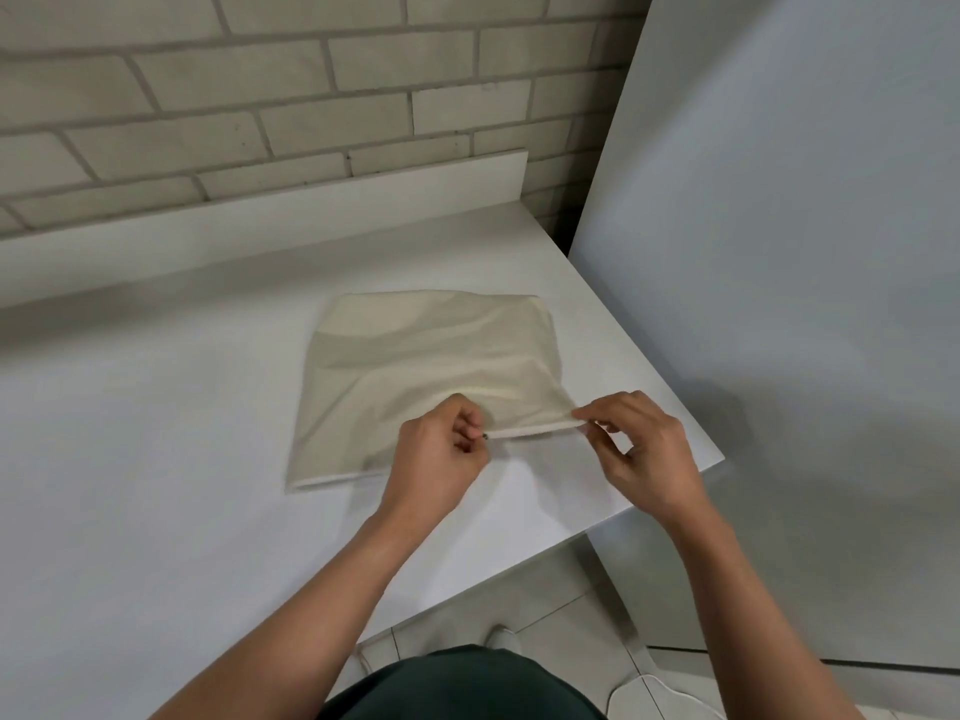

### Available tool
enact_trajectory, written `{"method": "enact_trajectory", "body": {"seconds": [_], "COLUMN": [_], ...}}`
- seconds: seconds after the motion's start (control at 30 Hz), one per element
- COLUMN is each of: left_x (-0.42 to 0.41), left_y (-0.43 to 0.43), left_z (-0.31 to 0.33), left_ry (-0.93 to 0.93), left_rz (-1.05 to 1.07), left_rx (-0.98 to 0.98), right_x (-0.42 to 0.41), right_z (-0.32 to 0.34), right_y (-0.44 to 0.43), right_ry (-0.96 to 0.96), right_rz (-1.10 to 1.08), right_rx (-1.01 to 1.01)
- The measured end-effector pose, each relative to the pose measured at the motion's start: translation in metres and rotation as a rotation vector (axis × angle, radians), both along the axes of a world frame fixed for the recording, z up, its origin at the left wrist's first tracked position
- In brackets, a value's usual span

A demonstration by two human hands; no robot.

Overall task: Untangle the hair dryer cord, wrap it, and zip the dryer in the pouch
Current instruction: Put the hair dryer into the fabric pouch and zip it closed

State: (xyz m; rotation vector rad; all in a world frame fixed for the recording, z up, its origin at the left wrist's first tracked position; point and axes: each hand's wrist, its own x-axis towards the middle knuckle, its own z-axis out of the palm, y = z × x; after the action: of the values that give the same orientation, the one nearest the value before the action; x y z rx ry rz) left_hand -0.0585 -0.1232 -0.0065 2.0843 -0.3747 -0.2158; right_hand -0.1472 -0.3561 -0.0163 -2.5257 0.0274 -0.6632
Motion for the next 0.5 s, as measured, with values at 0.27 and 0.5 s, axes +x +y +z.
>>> {"method": "enact_trajectory", "body": {"seconds": [0.27, 0.5], "left_x": [-0.003, 0.001], "left_y": [0.026, 0.047], "left_z": [0.011, 0.01], "left_ry": [0.032, 0.04], "left_rz": [0.117, 0.149], "left_rx": [-0.145, -0.12], "right_x": [0.013, 0.06], "right_z": [0.016, -0.009], "right_y": [0.064, 0.124], "right_ry": [0.348, 0.171], "right_rz": [0.188, 0.072], "right_rx": [-0.209, -0.211]}}
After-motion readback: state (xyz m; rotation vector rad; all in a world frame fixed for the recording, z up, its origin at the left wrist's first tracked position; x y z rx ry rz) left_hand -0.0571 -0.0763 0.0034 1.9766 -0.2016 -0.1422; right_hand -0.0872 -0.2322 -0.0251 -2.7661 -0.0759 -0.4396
